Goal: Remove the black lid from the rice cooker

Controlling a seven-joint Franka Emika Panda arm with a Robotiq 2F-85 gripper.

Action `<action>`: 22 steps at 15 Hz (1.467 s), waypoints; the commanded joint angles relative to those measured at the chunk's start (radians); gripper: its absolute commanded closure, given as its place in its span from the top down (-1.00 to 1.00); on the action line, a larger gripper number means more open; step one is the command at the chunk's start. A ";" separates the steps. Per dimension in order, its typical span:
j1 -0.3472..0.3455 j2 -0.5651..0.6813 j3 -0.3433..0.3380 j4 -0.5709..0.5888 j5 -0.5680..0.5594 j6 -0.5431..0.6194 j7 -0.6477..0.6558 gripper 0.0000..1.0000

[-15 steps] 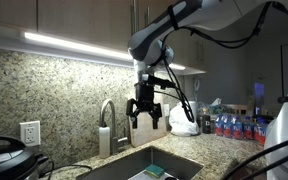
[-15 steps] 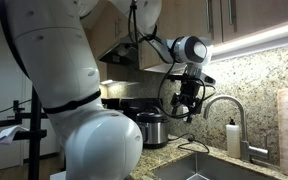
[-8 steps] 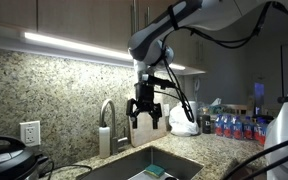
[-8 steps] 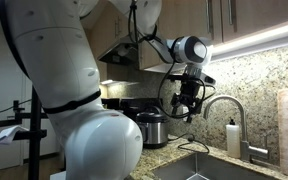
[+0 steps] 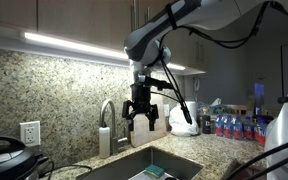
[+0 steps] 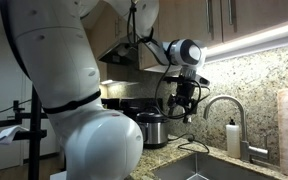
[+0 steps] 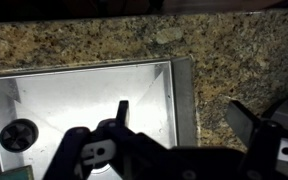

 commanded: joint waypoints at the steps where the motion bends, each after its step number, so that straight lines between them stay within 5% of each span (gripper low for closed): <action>1: 0.044 -0.024 0.076 -0.063 0.008 0.093 0.043 1.00; 7: 0.116 0.018 0.301 -0.077 -0.180 0.328 0.294 1.00; 13: 0.118 0.166 0.495 0.099 -0.617 0.352 0.587 1.00; 14: 0.120 0.183 0.505 0.118 -0.700 0.366 0.644 1.00; 15: 0.160 0.133 0.450 0.070 -0.596 0.347 0.567 1.00; 22: 0.180 0.166 0.454 0.131 -0.713 0.306 0.598 1.00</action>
